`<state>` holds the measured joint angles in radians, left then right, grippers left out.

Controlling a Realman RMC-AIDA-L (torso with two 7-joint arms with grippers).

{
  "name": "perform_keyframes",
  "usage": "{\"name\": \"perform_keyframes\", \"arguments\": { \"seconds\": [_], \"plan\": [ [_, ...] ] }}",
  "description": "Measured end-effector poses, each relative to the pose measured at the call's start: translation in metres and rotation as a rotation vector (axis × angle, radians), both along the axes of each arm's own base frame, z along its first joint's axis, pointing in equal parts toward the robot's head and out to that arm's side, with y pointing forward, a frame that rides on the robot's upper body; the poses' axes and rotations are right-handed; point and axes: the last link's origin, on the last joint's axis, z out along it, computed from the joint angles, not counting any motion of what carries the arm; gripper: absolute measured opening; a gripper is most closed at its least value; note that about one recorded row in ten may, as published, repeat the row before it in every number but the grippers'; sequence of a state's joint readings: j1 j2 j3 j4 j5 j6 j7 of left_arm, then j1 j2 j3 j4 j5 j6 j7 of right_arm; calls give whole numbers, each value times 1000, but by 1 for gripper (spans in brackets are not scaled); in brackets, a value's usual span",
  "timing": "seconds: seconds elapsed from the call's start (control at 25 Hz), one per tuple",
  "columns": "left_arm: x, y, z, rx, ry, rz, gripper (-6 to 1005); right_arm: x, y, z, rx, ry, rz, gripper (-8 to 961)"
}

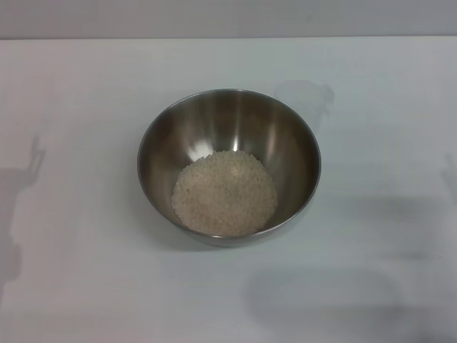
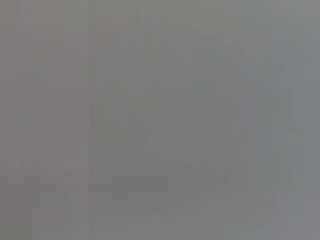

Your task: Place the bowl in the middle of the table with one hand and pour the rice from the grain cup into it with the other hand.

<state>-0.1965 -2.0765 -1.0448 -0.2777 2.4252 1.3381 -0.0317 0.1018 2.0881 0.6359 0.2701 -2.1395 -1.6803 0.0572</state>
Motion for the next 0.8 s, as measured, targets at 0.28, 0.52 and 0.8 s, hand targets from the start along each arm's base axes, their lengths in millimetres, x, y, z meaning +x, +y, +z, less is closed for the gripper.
{"name": "perform_keyframes", "arguments": {
  "seconds": [0.28,0.52,0.8],
  "plan": [
    [-7,-8,-1,0,2,31,828,1,-20,10,67,-11,28,837],
    [-12,-12,0,5,-15,52,828,0,-23,13,81,-20,38,837],
    [-16,-11,-1,-12,-50,73,828,1,-22,14,90,-18,35,837]
  ]
}}
